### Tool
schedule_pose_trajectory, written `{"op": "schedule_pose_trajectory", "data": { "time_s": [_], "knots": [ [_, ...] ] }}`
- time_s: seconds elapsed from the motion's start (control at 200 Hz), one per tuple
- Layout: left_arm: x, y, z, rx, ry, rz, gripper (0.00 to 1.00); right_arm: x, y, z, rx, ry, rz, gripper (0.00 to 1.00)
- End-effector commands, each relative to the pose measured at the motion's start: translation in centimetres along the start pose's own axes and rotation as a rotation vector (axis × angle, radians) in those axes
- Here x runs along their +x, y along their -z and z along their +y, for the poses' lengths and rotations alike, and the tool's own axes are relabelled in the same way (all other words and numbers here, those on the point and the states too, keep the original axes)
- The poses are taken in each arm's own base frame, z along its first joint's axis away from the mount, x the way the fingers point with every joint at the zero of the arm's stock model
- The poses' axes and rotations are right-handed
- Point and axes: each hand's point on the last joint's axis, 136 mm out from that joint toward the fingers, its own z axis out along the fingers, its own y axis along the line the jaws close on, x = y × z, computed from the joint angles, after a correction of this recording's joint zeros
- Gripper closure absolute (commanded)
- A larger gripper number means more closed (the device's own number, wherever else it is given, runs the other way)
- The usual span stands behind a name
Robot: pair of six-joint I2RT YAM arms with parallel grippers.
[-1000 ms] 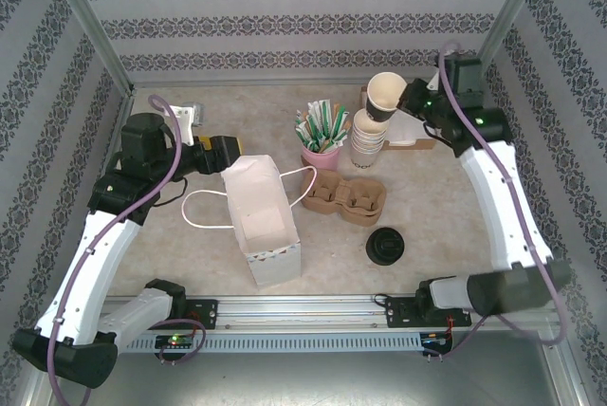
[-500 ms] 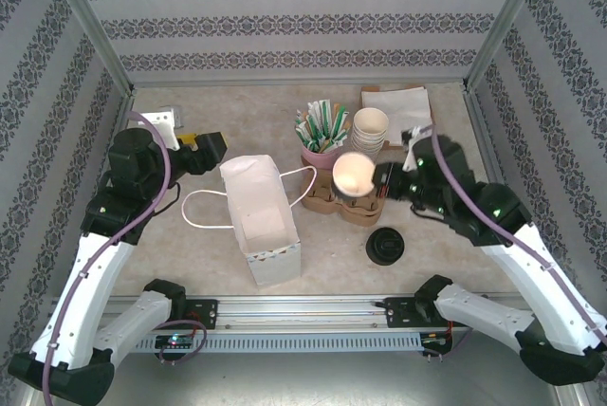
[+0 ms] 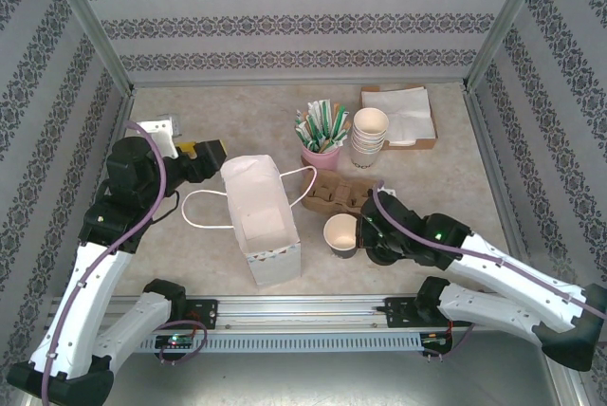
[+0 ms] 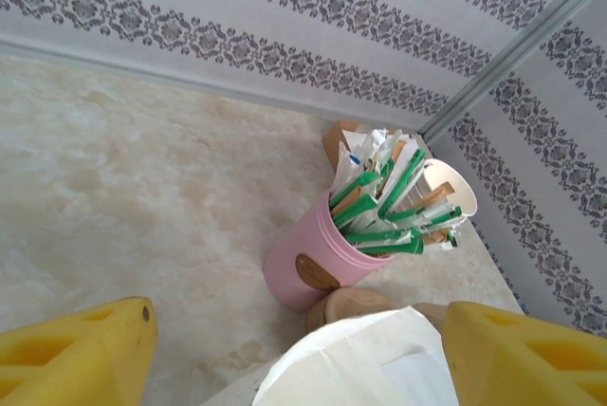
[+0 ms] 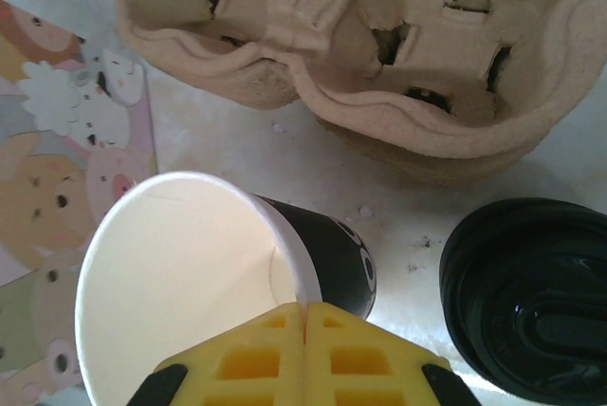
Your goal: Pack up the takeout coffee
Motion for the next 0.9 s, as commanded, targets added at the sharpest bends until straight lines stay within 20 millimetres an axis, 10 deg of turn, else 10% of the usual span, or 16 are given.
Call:
{"op": "schedule_pose_trajectory", "data": {
  "time_s": [0.0,0.395,0.899],
  "knots": [
    [0.5,0.3,-1.3,0.05,0.012,0.048,0.21,-1.0,-0.7,1.0,-0.051,-0.008,-0.08,1.0],
    [1.1,-0.2,-1.5,0.077,0.014,0.076,0.21,1.4,-2.4,-1.8,0.023,-0.006,-0.031,0.96],
    [1.2,0.0,-1.5,0.08,-0.006,0.069,0.2,-1.4,2.3,-4.2,0.186,-0.057,-0.075,0.35]
  ]
}}
